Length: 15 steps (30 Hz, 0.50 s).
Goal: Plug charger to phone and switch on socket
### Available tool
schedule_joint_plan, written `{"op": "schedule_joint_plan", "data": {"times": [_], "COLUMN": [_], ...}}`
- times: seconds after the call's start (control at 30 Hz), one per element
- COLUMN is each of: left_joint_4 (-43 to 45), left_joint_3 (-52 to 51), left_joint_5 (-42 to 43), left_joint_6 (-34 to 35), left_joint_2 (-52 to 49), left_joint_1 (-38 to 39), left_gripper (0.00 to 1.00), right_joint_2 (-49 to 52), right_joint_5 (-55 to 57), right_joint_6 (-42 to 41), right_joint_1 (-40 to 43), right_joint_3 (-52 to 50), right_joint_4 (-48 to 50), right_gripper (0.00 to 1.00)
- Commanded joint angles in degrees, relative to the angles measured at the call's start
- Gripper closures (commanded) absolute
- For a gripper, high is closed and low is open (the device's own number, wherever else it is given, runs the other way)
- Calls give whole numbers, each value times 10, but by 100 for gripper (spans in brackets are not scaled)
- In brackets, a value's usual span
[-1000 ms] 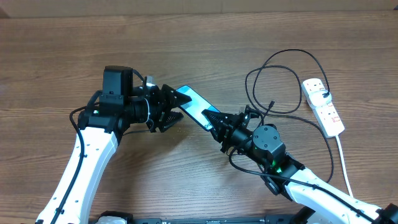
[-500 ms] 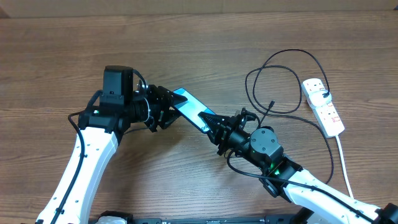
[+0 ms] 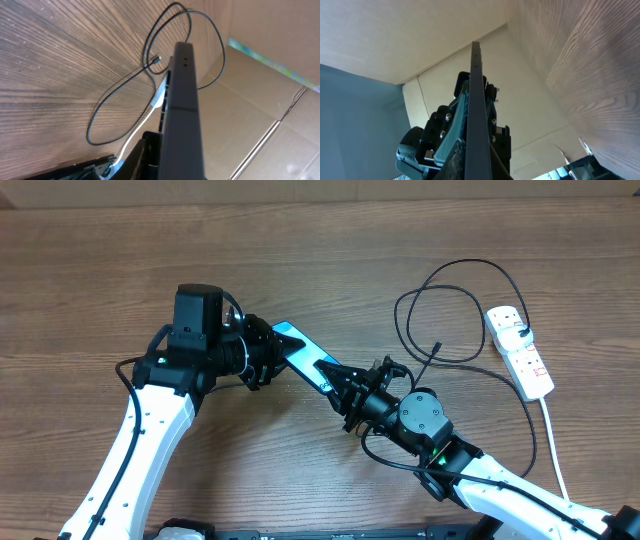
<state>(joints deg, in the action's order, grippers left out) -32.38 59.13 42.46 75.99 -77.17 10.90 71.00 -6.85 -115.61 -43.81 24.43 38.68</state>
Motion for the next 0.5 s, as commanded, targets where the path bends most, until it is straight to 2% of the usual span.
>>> {"op": "schedule_joint_plan", "data": {"times": [0.0,0.07,0.13,0.3,0.4,0.47], "left_joint_4": [-14,-14,-14,-14,-14,-14], "left_joint_3": [-3,-3,-3,-3,-3,-3], "left_joint_5": [-9,-9,-11,-57,-92,-122], "left_joint_6": [65,68,70,52,38,14], "left_joint_2": [-5,-5,-5,-5,-5,-5], "left_joint_1": [4,4,4,4,3,2], "left_gripper": [96,96,96,96,96,96], "right_joint_2": [-1,-1,-1,-1,-1,-1], "right_joint_5": [9,9,8,9,20,51], "right_joint_6": [14,16,17,29,89,153], "right_joint_1": [-4,-4,-4,-4,-2,-1], "right_joint_3": [4,4,4,4,4,4], "right_joint_4": [-6,-9,-17,-65,-102,-137], "right_gripper": [90,87,81,55,38,21]}}
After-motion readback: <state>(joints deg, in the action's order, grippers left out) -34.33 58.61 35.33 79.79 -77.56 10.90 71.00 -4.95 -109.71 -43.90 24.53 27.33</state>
